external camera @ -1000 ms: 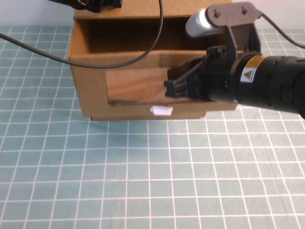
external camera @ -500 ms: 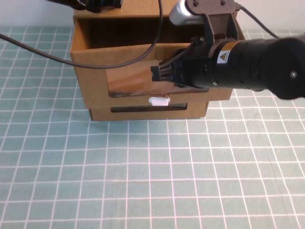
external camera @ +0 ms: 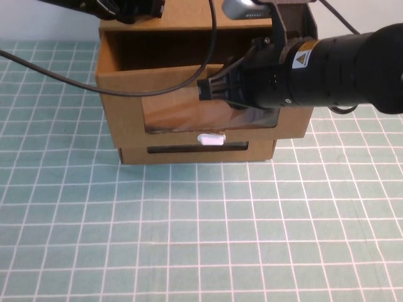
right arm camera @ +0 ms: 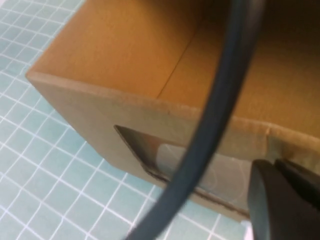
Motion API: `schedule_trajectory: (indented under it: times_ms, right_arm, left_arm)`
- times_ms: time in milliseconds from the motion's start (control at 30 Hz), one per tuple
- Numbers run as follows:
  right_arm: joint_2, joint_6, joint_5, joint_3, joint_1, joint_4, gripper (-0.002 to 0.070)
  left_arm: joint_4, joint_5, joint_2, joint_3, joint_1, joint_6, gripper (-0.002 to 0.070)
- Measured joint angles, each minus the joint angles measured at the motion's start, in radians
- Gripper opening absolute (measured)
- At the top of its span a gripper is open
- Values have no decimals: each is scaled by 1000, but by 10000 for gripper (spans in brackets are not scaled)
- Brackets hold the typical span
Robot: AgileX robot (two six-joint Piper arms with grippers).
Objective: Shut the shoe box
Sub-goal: Close the shoe box with your right arm
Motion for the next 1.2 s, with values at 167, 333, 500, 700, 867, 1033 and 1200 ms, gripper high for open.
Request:
schedule_trajectory:
  times_ms: [167, 333, 500, 700, 867, 1033, 1200]
  right_arm:
    - [6, -7, -51, 0, -1, 0, -11]
    - [27, -9, -98, -5, -16, 8, -11]
    - [52, -11, -145, -10, -36, 10, -11]
    - [89, -11, -172, -42, -38, 10, -11]
    - [138, -17, -172, -103, -38, 8, -11]
    - [188, -23, -167, -153, -38, 4, -11]
    - [227, -25, -167, -189, -45, 1, -11]
  left_arm:
    - [0, 0, 0, 0, 0, 0, -5]
    - [0, 3, 0, 0, 0, 0, -5]
    - [0, 3, 0, -1, 0, 0, -5]
    - [0, 5, 0, -1, 0, 0, -5]
    - [0, 7, 0, -2, 0, 0, -5]
    - [0, 9, 0, -2, 0, 0, -5]
    - [6, 9, 0, -3, 0, 0, -5]
